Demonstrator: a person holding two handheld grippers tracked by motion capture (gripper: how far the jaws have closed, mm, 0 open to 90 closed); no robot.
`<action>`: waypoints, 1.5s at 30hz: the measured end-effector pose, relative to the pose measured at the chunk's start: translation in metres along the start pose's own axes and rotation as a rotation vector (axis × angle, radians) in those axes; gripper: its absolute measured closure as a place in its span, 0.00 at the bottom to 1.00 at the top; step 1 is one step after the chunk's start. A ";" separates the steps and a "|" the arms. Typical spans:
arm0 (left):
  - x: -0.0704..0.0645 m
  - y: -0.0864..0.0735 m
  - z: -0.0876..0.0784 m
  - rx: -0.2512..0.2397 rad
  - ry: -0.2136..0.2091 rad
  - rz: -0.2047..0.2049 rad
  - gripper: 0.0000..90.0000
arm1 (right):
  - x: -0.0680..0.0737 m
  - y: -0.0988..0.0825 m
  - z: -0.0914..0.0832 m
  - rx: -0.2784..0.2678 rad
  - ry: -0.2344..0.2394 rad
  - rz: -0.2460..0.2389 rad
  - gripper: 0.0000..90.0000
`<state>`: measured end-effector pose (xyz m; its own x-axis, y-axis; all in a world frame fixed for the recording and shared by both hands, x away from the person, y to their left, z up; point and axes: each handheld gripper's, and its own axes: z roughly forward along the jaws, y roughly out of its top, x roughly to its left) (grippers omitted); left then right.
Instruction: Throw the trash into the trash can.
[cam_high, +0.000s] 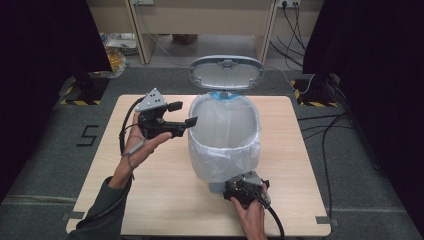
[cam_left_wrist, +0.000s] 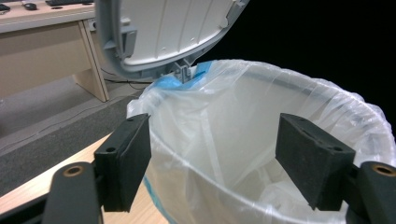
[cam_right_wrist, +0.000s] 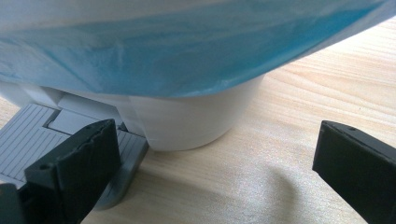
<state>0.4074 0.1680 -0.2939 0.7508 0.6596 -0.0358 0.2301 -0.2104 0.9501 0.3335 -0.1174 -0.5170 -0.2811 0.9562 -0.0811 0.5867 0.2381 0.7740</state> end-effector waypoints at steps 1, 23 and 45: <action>0.001 -0.001 -0.001 0.001 0.003 -0.003 0.29 | 0.000 0.000 0.000 0.000 0.000 0.000 0.01; 0.025 -0.047 -0.015 -0.006 0.030 -0.134 0.23 | 0.000 0.000 0.000 -0.001 -0.001 0.000 0.01; 0.032 -0.122 -0.008 0.093 0.096 -0.173 0.17 | 0.000 0.000 0.000 -0.001 -0.001 -0.002 0.01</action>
<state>0.3982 0.2204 -0.4085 0.6335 0.7567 -0.1617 0.4095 -0.1506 0.8998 0.3335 -0.1175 -0.5171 -0.2812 0.9560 -0.0830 0.5854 0.2395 0.7745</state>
